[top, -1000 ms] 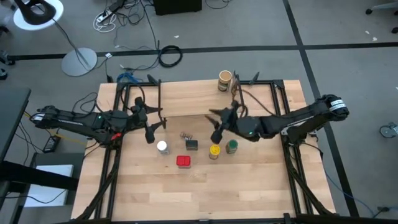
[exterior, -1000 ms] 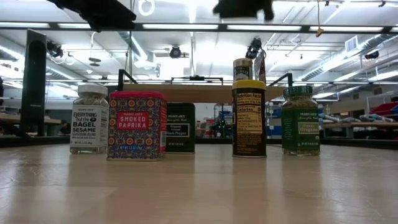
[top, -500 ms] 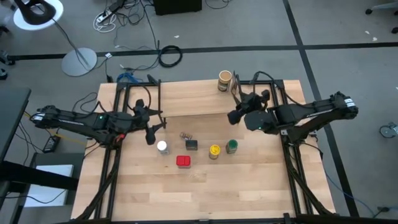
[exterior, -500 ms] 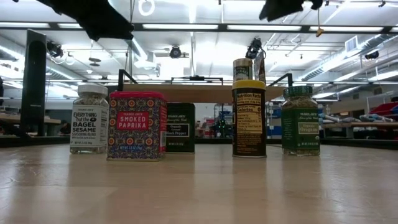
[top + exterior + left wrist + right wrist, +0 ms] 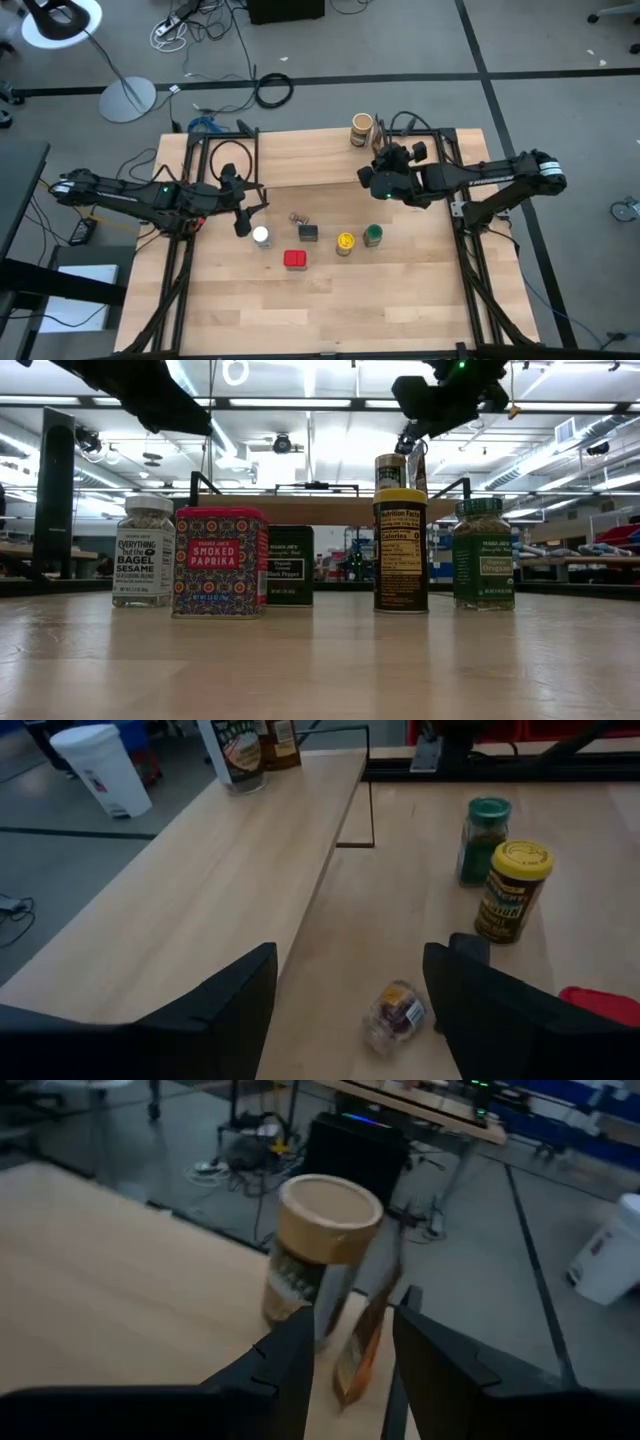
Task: Shelf spices
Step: Remove the orange seasoning pack from the shelf
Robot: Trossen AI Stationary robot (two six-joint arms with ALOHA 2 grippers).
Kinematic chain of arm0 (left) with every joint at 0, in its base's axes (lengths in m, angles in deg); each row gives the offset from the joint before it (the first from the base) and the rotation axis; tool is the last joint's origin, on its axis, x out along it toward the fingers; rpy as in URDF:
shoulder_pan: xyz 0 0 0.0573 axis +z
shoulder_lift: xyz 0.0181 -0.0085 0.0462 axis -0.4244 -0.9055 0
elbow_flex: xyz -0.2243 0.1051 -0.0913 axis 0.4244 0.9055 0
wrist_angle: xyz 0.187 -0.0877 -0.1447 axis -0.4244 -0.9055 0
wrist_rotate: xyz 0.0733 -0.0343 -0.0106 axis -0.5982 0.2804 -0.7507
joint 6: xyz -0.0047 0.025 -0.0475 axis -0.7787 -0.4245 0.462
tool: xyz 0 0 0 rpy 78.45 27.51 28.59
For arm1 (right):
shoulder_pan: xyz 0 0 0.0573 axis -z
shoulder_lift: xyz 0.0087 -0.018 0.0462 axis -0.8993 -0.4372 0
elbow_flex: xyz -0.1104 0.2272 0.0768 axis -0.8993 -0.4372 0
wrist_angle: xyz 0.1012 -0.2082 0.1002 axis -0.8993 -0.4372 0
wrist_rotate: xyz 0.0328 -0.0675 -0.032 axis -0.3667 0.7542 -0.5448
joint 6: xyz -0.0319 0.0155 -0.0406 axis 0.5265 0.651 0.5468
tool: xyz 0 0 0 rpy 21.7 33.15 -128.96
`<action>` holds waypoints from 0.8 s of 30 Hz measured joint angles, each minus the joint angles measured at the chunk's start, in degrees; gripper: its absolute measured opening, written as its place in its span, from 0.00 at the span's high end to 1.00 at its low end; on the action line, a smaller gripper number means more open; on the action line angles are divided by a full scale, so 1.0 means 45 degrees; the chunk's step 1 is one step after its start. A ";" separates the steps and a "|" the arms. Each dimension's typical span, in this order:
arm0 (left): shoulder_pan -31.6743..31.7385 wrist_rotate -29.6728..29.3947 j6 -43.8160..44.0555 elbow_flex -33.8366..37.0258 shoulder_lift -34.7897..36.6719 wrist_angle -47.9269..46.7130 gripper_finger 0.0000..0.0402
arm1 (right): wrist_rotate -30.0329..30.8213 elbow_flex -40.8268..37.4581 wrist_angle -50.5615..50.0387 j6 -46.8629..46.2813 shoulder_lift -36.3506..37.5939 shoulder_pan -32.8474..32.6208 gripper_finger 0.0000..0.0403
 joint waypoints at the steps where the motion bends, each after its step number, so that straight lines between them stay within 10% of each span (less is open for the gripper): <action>1: 0.0000 0.0000 0.0000 0.0000 0.0000 0.0020 0.36 | 0.0018 0.0000 -0.0029 -0.0176 -0.0036 0.0107 0.65; 13: 0.0000 0.0005 -0.0010 0.0000 0.0000 0.0050 0.36 | -0.0994 0.0000 -0.0584 -0.0618 -0.0068 0.0882 0.63; 24: 0.0000 0.0005 -0.0005 0.0000 0.0000 0.0032 0.36 | -0.2527 0.0000 0.0397 0.0621 -0.0068 0.1557 0.81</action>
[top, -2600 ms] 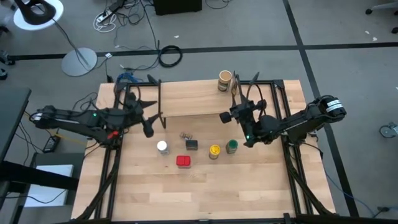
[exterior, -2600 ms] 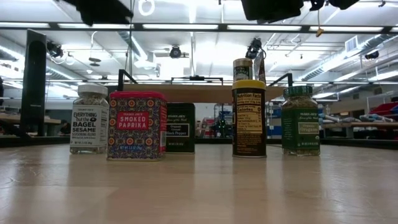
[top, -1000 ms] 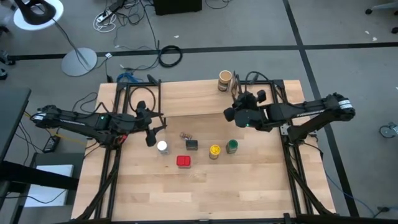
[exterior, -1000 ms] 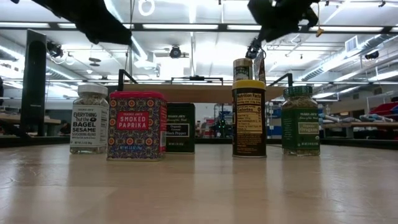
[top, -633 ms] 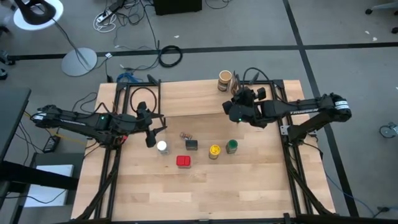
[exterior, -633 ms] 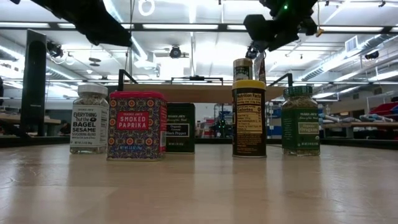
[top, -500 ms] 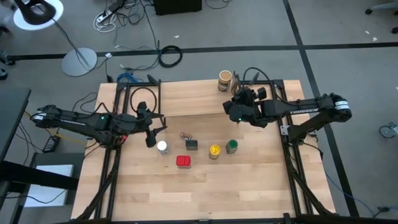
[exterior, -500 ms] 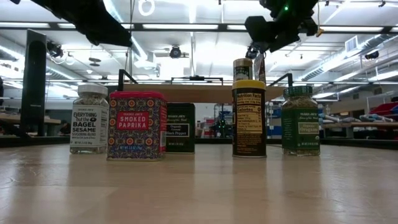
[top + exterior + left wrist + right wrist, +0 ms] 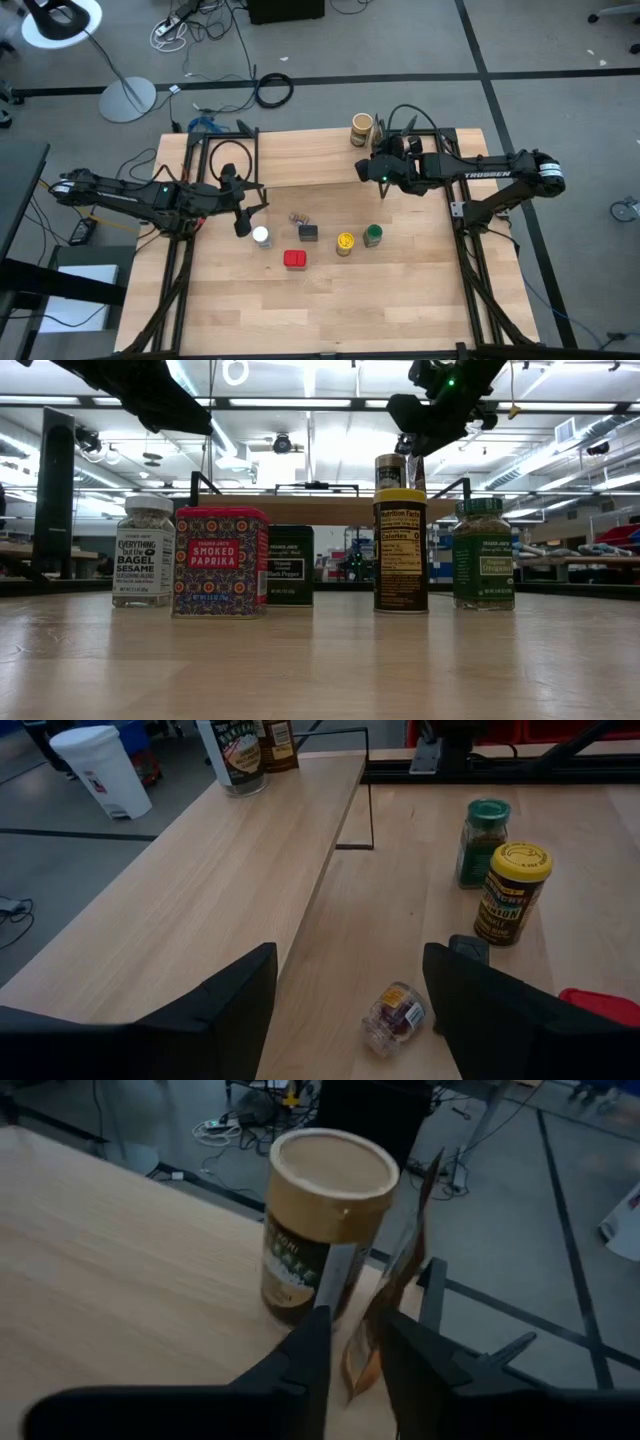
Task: Shelf spices
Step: Remove the orange seasoning pack from the shelf
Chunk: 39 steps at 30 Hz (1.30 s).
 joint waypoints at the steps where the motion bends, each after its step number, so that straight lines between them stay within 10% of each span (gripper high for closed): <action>1: 0.0000 -0.0001 0.0000 0.0000 0.0000 0.0003 0.36 | -0.0073 0.0000 -0.0001 0.0022 0.0000 0.0002 0.84; 5: 0.0000 -0.0001 0.0000 0.0000 0.0000 -0.0011 0.36 | -0.0441 0.0000 0.0004 0.0293 0.0000 -0.0004 0.98; 21: 0.0000 0.0000 0.0010 0.0000 0.0000 -0.0016 0.36 | -0.0661 0.0558 -0.0491 -0.0578 0.0005 -0.2458 1.00; 30: 0.0000 0.0006 0.0015 0.0000 0.0004 -0.0391 0.36 | 0.0299 0.1993 -0.2590 0.4216 0.0564 -0.5468 1.00; 39: 0.0000 0.0015 0.0049 0.0000 0.0000 -0.0565 0.36 | 0.3321 0.1974 -1.0257 -0.3893 0.0641 -0.6194 1.00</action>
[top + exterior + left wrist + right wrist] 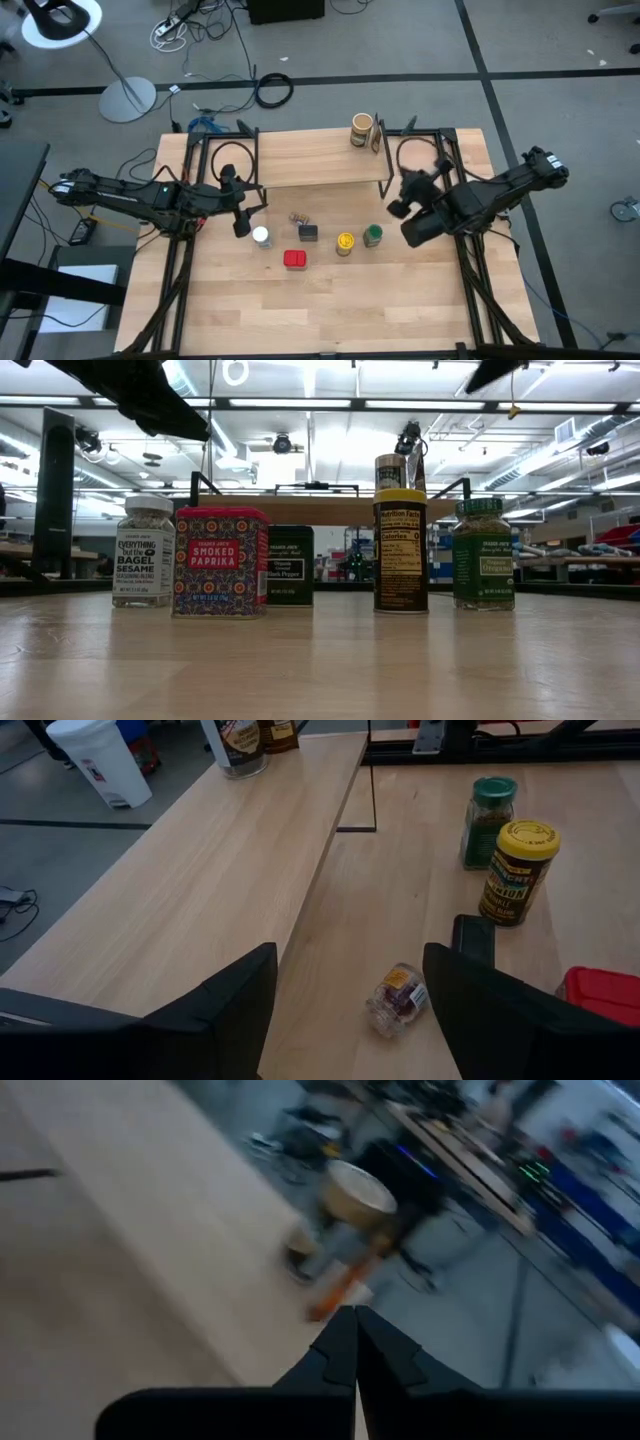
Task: Shelf spices
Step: Remove the orange seasoning pack from the shelf
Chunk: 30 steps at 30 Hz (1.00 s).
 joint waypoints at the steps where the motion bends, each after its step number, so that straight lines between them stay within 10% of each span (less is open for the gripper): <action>1: 0.0000 0.0000 0.0009 0.0000 0.0000 0.0000 0.36 | 0.0175 -0.0092 -0.0666 -0.0998 0.0008 0.0038 1.00; 19: 0.0000 -0.0005 0.0014 0.0000 0.0005 0.0126 0.36 | 0.2149 -0.0766 -0.1057 -0.2533 0.1316 0.0141 1.00; 30: 0.0000 -0.0010 0.0014 0.0004 0.0001 0.0512 0.36 | -0.2779 -0.0342 1.1482 1.3328 0.3029 -0.1161 1.00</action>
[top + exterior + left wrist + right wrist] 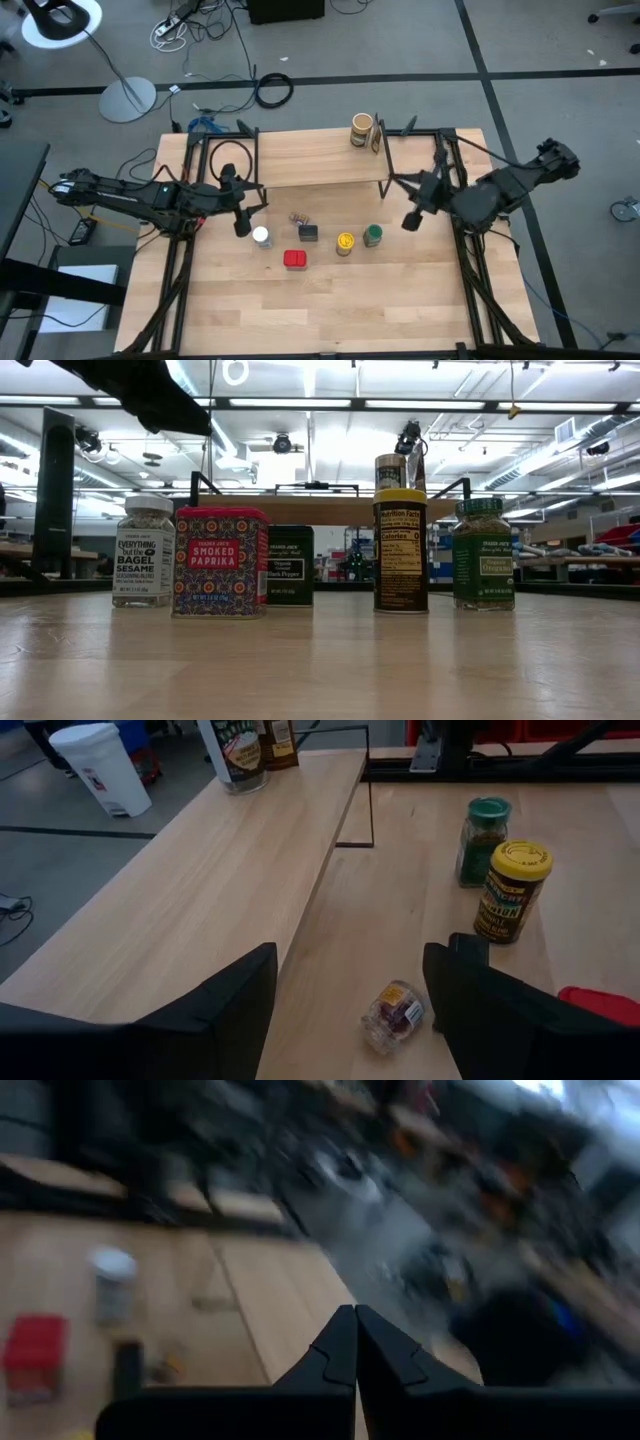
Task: Shelf spices
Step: Remove the orange seasoning pack from the shelf
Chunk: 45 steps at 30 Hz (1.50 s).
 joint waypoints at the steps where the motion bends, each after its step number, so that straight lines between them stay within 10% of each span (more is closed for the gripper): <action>1: 0.0000 0.0000 0.0000 -0.0004 -0.0001 0.0051 0.36 | -0.0370 0.0000 0.1016 0.1330 0.0093 0.0090 1.00; 9: 0.0000 0.0005 0.0325 -0.0003 0.0003 0.0695 0.36 | -0.1220 0.0505 0.2476 0.5505 0.3049 0.0566 1.00; 23: 0.0003 0.0022 0.0298 -0.0002 -0.0001 0.1353 0.36 | -0.1540 -0.1455 -0.0439 0.3680 0.9443 0.0585 1.00; 39: 0.0400 0.0324 -0.1104 -0.0487 -0.0808 0.6188 0.37 | -0.0874 -0.8895 0.6935 0.3365 0.9776 0.0890 1.00; 45: 0.1337 0.0995 -0.2155 -0.2224 -0.2402 0.6167 0.54 | -0.0934 -1.0089 0.9069 0.3229 0.8927 0.1607 0.96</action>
